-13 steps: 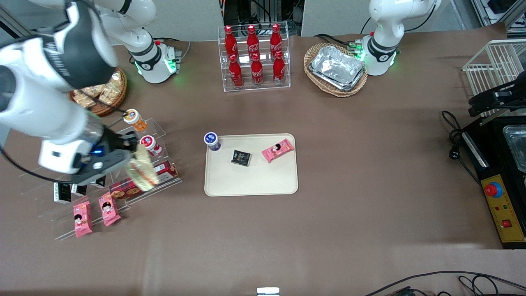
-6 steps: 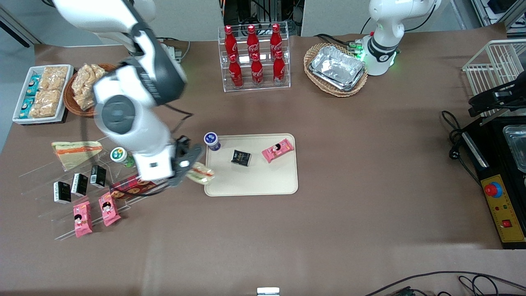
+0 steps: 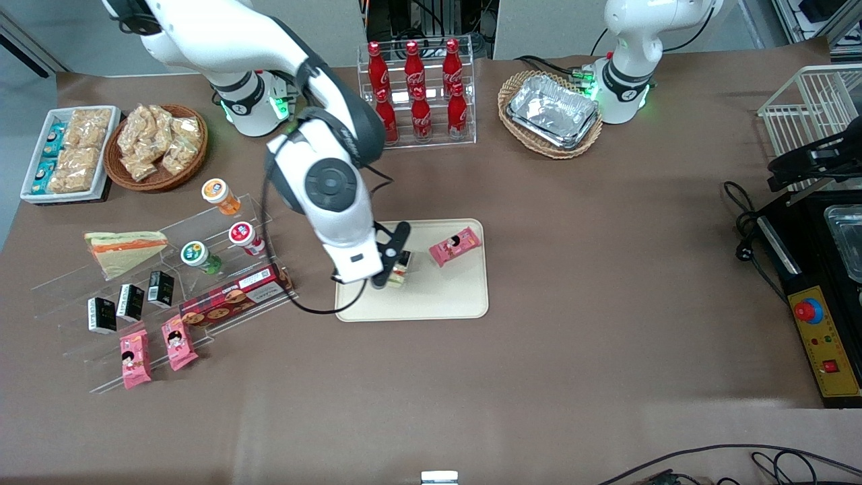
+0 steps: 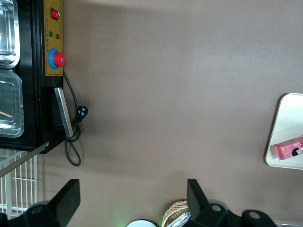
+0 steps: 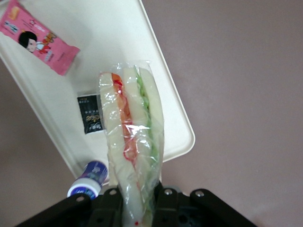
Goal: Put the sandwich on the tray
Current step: 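Carry the sandwich over the cream tray with the right gripper, then lower the sandwich onto the tray and open the right gripper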
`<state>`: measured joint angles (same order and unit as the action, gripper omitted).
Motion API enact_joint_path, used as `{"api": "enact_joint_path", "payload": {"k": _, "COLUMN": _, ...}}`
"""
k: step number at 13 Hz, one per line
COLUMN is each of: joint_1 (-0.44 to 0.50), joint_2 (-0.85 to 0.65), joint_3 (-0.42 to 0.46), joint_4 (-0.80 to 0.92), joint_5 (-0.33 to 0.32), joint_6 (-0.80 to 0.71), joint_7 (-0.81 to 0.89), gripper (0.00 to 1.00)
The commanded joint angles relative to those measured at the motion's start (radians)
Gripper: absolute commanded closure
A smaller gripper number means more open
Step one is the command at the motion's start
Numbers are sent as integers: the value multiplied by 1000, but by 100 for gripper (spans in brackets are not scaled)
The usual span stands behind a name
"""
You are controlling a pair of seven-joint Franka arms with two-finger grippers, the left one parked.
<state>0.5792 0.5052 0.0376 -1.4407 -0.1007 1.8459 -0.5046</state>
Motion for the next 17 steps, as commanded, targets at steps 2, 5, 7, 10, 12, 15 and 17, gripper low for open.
{"api": "enact_joint_path", "payload": {"k": 2, "joint_1": 34, "joint_2": 93, "joint_3": -4, "joint_4": 16, "joint_5": -108, "joint_6": 108, "joint_7": 5, "gripper": 92}}
{"api": "enact_joint_path", "payload": {"k": 5, "joint_1": 76, "joint_2": 134, "joint_3": -7, "joint_4": 17, "joint_5": -194, "joint_6": 163, "joint_7": 21, "gripper": 92}}
{"api": "enact_joint_path", "payload": {"k": 7, "joint_1": 96, "joint_2": 163, "joint_3": -5, "joint_4": 17, "joint_5": -227, "joint_6": 208, "joint_7": 21, "gripper": 92}}
{"api": "enact_joint_path", "payload": {"k": 10, "joint_1": 105, "joint_2": 208, "joint_3": -4, "joint_4": 17, "joint_5": -241, "joint_6": 246, "joint_7": 21, "gripper": 92}}
{"api": "enact_joint_path", "payload": {"k": 12, "joint_1": 109, "joint_2": 237, "joint_3": -4, "joint_4": 16, "joint_5": -241, "joint_6": 271, "joint_7": 20, "gripper": 92}}
{"api": "enact_joint_path", "payload": {"k": 15, "joint_1": 132, "joint_2": 268, "joint_3": -4, "joint_4": 16, "joint_5": -244, "joint_6": 321, "joint_7": 18, "gripper": 91}}
{"api": "enact_joint_path", "payload": {"k": 17, "joint_1": 134, "joint_2": 276, "joint_3": -4, "joint_4": 14, "joint_5": -257, "joint_6": 358, "joint_7": 18, "gripper": 91}}
